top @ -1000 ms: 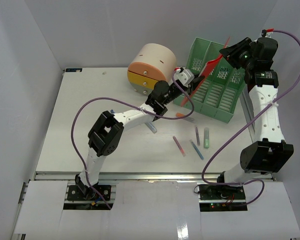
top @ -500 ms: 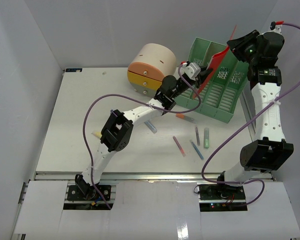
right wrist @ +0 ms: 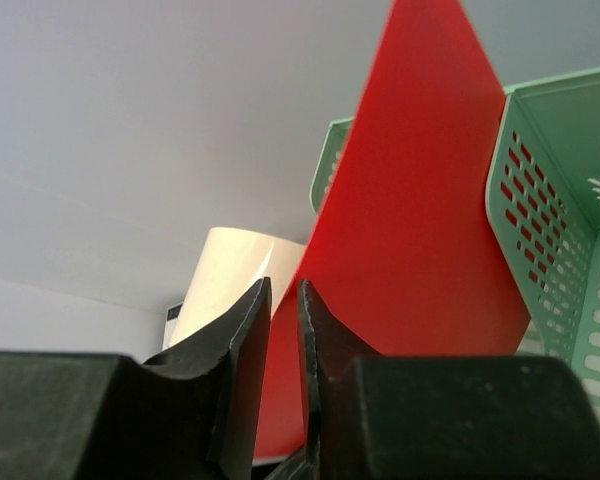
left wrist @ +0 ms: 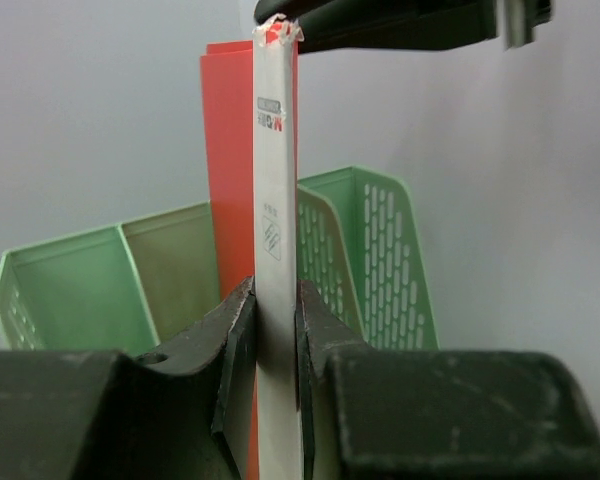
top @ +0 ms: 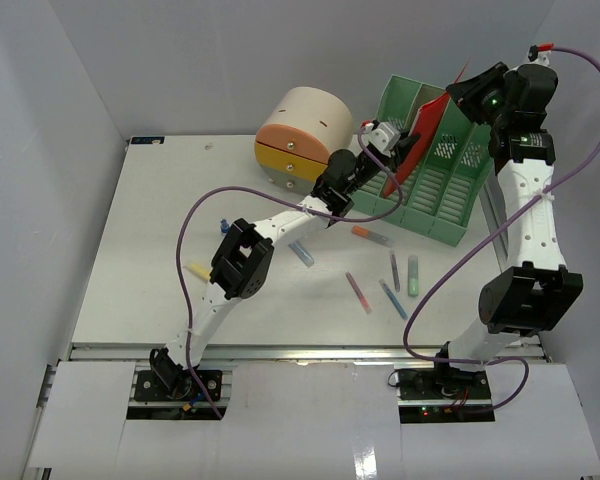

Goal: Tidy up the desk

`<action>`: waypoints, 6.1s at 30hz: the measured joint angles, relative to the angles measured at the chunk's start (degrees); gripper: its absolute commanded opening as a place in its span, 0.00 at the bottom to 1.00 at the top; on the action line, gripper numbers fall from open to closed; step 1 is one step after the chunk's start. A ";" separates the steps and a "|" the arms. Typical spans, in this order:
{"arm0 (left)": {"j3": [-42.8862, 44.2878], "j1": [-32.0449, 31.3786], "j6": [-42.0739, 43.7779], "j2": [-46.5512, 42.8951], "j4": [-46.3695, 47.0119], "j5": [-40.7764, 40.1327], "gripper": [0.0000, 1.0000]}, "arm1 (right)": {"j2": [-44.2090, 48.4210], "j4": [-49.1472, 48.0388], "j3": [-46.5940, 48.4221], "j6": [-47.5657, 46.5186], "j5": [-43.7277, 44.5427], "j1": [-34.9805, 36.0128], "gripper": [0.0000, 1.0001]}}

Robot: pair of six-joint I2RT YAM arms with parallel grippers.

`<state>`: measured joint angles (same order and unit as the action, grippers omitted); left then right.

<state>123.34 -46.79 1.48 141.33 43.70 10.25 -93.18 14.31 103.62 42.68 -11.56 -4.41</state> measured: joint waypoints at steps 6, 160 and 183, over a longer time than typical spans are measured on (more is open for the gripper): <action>-3.53 0.66 -0.67 0.00 0.48 -0.83 0.00 | 0.04 -2.11 -3.66 -0.04 -1.99 0.74 0.44; -43.11 30.59 -35.80 -40.17 -49.05 20.86 0.82 | 44.45 -5.44 -72.60 -67.49 -55.66 -8.85 0.98; -66.00 34.63 -19.50 -71.52 -45.93 12.77 0.90 | 44.05 -1.17 -72.60 -74.80 -56.97 -8.98 0.98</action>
<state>57.34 -12.16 -18.02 69.82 -2.23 23.01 -49.13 13.13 31.03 -32.13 -68.54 -13.39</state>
